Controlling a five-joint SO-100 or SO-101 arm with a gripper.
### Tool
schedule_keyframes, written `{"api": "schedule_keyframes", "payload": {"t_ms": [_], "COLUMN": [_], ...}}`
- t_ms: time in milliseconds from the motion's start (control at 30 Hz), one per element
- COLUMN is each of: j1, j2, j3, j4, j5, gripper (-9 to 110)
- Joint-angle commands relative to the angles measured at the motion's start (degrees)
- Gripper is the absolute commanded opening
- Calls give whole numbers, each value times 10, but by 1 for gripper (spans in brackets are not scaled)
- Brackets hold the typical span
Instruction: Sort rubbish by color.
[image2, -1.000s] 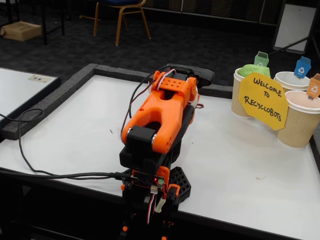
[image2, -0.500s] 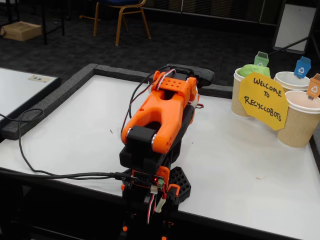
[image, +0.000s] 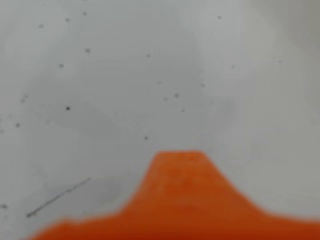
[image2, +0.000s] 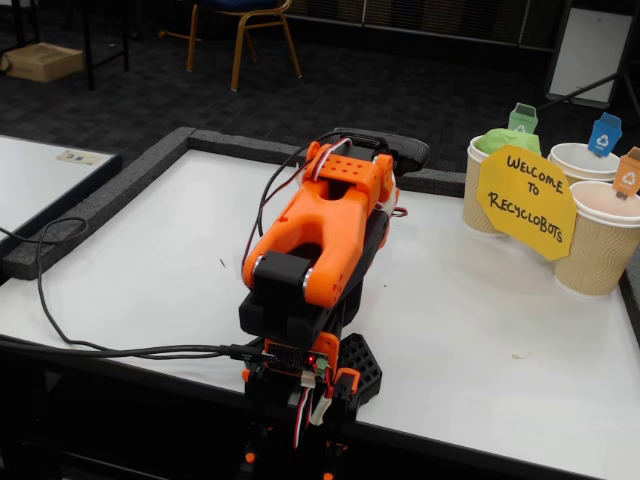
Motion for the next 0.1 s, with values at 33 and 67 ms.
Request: {"api": "schedule_keyframes", "payload": {"t_ms": [33, 67], "j1": [-5, -5], "j2": [22, 22], "j3": [-46, -46], "j4": [1, 1], "j5": [-10, -10], "gripper": [0, 0]}}
